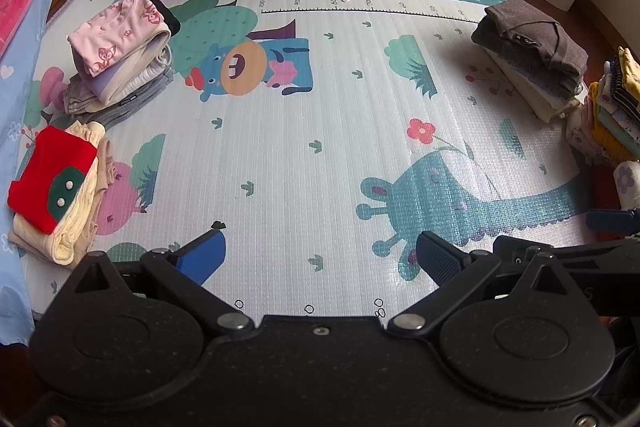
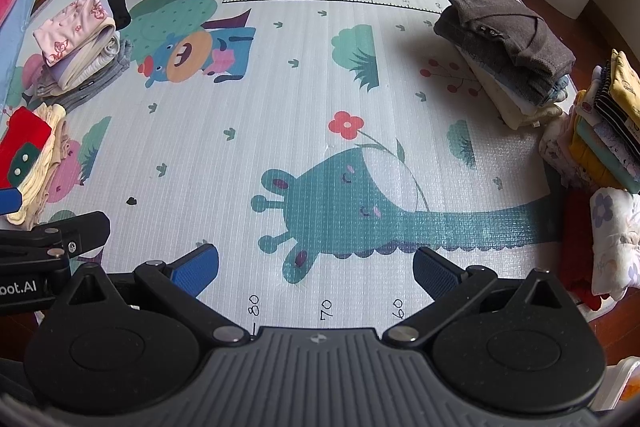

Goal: Fold clothes

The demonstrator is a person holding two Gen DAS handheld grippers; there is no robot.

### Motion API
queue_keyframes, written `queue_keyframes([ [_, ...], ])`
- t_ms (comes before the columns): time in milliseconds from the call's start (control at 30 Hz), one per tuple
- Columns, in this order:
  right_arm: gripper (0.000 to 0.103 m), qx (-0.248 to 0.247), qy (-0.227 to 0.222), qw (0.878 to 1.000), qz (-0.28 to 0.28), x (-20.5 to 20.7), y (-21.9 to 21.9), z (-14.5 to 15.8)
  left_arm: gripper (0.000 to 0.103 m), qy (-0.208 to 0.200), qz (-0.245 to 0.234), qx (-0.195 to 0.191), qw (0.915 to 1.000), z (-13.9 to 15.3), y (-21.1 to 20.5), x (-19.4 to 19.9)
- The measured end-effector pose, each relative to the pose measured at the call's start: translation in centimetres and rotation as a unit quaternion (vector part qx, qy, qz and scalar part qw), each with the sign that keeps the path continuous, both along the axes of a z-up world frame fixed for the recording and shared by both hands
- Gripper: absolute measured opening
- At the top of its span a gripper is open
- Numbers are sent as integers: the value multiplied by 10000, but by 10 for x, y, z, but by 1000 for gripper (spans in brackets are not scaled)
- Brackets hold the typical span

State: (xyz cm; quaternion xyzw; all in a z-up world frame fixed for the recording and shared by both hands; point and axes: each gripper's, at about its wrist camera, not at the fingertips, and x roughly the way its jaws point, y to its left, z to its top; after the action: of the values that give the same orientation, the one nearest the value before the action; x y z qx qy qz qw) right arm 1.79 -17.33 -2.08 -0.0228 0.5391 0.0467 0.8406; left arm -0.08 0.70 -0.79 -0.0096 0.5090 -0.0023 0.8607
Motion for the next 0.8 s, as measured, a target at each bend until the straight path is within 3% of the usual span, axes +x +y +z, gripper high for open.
queue_keyframes([
  [600, 103, -32, -4, 10000, 14, 0, 0, -1, 102, 28, 10, 7, 10000, -1, 0, -1],
  [800, 103, -313, -252, 9988, 264, 1, 12, -2, 102, 38, 109, -6, 9999, -4, 5, 1],
])
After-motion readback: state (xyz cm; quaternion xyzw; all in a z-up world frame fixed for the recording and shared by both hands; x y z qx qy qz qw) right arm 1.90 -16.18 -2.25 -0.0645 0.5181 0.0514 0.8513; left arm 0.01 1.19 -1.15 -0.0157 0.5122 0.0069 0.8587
